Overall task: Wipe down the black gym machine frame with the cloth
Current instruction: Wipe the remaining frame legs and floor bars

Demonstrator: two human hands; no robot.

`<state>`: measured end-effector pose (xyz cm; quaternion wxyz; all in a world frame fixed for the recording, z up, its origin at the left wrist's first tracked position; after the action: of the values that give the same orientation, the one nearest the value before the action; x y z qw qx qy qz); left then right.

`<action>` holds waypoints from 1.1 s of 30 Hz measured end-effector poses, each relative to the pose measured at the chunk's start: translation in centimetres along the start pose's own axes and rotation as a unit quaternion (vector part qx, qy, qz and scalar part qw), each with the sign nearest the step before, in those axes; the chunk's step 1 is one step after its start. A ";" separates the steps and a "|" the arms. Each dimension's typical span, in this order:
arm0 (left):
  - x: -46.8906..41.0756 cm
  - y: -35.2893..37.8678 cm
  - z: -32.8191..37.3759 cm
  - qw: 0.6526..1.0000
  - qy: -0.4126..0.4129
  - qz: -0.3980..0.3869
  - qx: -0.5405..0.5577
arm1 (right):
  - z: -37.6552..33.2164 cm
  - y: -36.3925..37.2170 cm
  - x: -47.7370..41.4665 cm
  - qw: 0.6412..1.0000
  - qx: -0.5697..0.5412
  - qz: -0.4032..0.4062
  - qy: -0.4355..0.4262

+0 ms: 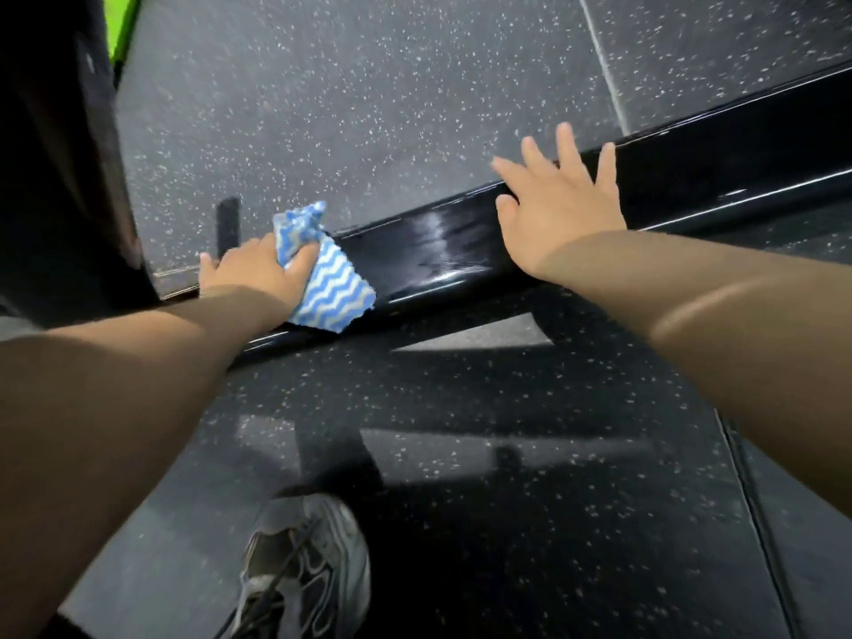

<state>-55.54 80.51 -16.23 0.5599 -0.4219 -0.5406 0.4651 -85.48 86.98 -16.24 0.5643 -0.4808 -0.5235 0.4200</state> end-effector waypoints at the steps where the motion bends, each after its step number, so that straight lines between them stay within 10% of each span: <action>1: -0.2 -0.1 -1.3 0.999 -0.040 0.008 0.000 | -1.1 0.3 0.0 1.000 -0.001 -0.012 -0.023; 6: -0.8 -0.1 0.3 0.993 -0.107 -0.045 0.027 | -1.2 1.2 0.2 1.000 0.011 0.025 -0.008; 17: 0.8 1.3 14.7 0.973 0.177 -0.001 0.148 | 4.2 1.4 -0.4 0.989 0.018 0.053 0.137; 24: 0.5 0.5 1.9 0.997 -0.051 0.024 0.052 | 0.6 0.7 -1.0 0.997 0.025 0.049 0.060; 33: 0.4 2.4 27.2 0.972 0.105 -0.168 0.124 | 15.3 1.4 3.9 0.975 -0.015 0.045 0.216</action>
<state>-82.81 80.54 -16.88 0.7315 -0.2993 -0.4800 0.3807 -100.23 92.58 -17.08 0.6374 -0.5913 -0.3737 0.3233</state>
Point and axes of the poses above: each hand's wrist, its own x-axis away from the middle knuckle, its own y-axis out of the palm, z = x × y, the point moved 6 cm from there along -x, towards the middle knuckle, and after that the axes turned 14 degrees about x, right-handed, at the moved point
